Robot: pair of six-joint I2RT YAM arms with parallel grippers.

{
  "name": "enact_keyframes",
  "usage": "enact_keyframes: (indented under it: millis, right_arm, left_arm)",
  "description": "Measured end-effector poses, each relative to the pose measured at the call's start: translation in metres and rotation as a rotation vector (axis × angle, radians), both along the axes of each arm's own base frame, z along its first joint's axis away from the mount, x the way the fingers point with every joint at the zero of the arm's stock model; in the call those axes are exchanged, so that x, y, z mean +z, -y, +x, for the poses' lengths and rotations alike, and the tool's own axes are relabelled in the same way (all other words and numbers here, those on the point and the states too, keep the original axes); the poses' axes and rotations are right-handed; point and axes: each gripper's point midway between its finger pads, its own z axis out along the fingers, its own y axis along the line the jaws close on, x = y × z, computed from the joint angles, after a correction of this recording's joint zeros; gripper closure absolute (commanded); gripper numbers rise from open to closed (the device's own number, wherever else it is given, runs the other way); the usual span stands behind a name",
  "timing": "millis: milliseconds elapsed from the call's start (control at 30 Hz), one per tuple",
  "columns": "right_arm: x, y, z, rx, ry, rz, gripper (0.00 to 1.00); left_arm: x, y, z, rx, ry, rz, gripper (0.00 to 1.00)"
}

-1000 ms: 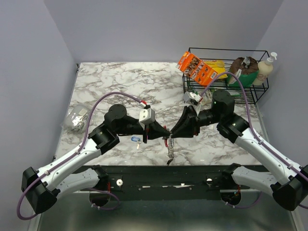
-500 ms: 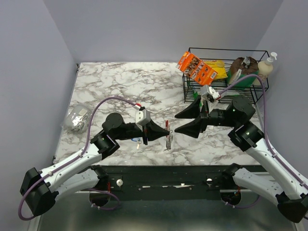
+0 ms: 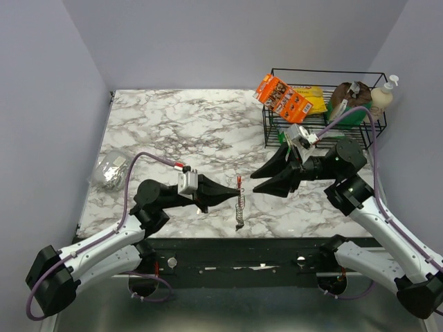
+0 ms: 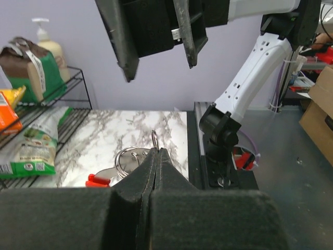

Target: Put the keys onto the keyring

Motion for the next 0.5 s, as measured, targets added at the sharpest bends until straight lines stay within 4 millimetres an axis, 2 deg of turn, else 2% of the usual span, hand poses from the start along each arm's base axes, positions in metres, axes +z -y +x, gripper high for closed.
enact_keyframes:
  millis: [133,367,500]
  right_arm:
    - [0.007,0.001,-0.009,0.053,0.018,0.022,0.58]
    - [0.014,0.002,-0.020,0.120,0.034,0.043,0.59]
    - [0.012,0.002,-0.022,0.138,0.023,0.043,0.59]
  left_arm:
    - [0.006,-0.003,-0.004,-0.007,0.038,-0.063,1.00]
    - [0.021,-0.006,-0.011,-0.044,0.077,-0.184,1.00]
    - [0.017,-0.001,-0.011,-0.080,0.028,-0.188,1.00]
